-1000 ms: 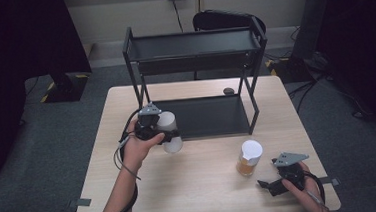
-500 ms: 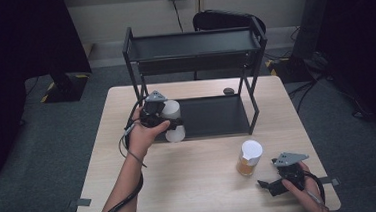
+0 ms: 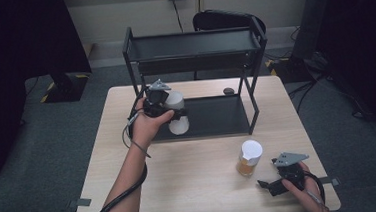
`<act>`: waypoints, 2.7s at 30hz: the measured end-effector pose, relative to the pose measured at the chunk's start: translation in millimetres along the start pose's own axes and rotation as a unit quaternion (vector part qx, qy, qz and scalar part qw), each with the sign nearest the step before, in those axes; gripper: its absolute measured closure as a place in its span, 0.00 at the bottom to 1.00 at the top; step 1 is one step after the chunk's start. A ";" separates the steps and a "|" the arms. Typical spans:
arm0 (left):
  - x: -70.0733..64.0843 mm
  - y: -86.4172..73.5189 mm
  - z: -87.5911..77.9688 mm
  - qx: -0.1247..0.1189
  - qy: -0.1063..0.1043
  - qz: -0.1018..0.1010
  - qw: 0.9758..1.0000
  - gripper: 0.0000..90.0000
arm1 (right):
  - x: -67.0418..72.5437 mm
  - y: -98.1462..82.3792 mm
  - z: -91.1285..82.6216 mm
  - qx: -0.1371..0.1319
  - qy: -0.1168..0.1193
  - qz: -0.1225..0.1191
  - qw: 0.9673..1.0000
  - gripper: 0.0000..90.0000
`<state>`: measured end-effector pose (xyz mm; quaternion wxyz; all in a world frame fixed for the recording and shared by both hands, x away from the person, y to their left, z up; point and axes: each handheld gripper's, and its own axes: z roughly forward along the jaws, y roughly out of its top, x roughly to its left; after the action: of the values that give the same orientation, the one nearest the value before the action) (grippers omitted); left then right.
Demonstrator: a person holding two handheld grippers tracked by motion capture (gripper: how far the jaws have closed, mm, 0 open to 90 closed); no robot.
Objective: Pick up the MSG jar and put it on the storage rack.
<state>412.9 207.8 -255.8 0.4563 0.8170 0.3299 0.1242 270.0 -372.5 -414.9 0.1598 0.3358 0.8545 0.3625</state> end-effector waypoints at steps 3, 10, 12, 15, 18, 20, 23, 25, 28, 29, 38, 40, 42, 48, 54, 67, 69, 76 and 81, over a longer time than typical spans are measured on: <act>-0.4 5.1 -0.8 -0.002 0.001 -0.001 1.000 0.39 | 0.0 0.0 0.0 0.000 0.000 0.000 1.000 0.00; 0.0 18.0 -5.6 -0.006 0.004 -0.002 1.000 0.39 | 0.0 0.0 0.0 0.000 0.000 0.000 1.000 0.00; -1.0 22.1 -7.0 -0.007 0.006 0.000 1.000 0.39 | 0.0 0.0 0.0 0.000 0.000 0.000 1.000 0.00; -1.8 28.0 -9.4 -0.007 0.009 0.003 1.000 0.39 | 0.1 0.0 0.0 0.000 0.000 0.001 1.000 0.00; -2.1 34.6 -11.8 -0.004 0.010 0.005 1.000 0.39 | 0.0 -0.1 0.1 -0.001 0.000 0.000 1.000 0.00; -3.4 38.4 -13.3 -0.005 0.012 0.006 1.000 0.39 | 0.0 -0.1 0.1 -0.001 0.000 0.000 1.000 0.00; -3.4 43.4 -15.3 -0.008 0.009 0.006 1.000 0.39 | 0.0 -0.1 0.1 -0.001 0.000 0.000 1.000 0.00; -4.3 47.3 -16.3 -0.008 0.009 0.009 1.000 0.39 | 0.0 -0.1 0.1 -0.001 0.000 0.000 1.000 0.00; -6.4 54.4 -17.6 -0.005 0.010 0.015 1.000 0.39 | 0.0 -0.2 0.1 -0.001 0.000 0.000 1.000 0.00; -6.9 56.9 -18.2 -0.003 0.010 0.017 1.000 0.39 | 0.0 -0.2 0.1 -0.001 0.000 0.000 1.000 0.00; -9.4 73.8 -24.1 -0.007 0.008 0.021 1.000 0.39 | 0.0 -0.1 0.0 0.000 0.000 0.000 1.000 0.00; -9.5 77.4 -25.7 -0.007 0.007 0.021 1.000 0.39 | 0.0 -0.1 0.1 -0.001 0.000 0.000 1.000 0.00; -10.0 81.1 -27.4 -0.005 0.007 0.021 1.000 0.39 | 0.0 -0.1 0.1 -0.001 0.000 0.000 1.000 0.00; -11.1 91.5 -33.4 -0.003 0.006 0.022 1.000 0.39 | 0.0 -0.1 0.1 -0.001 0.000 0.000 1.000 0.00; -10.3 100.9 -39.1 -0.002 0.004 0.022 1.000 0.39 | 0.0 0.0 0.0 0.000 0.000 0.000 1.000 0.00; -10.4 124.2 -53.5 0.000 0.007 0.023 1.000 0.39 | -0.1 0.1 0.0 0.000 0.000 0.000 1.000 0.00; -10.4 127.6 -55.9 -0.001 0.008 0.022 1.000 0.39 | -0.1 0.1 0.0 0.000 0.000 0.000 1.000 0.00; -8.9 139.8 -64.9 -0.004 0.009 0.024 1.000 0.39 | -0.1 0.1 0.0 0.000 0.000 0.000 1.000 0.00; -7.8 148.8 -70.6 -0.004 0.011 0.022 1.000 0.39 | -0.1 0.2 -0.1 0.001 0.000 0.000 1.000 0.00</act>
<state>434.9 195.1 -92.9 0.4525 0.8211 0.3164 0.1449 270.1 -372.5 -414.7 0.1595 0.3357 0.8549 0.3620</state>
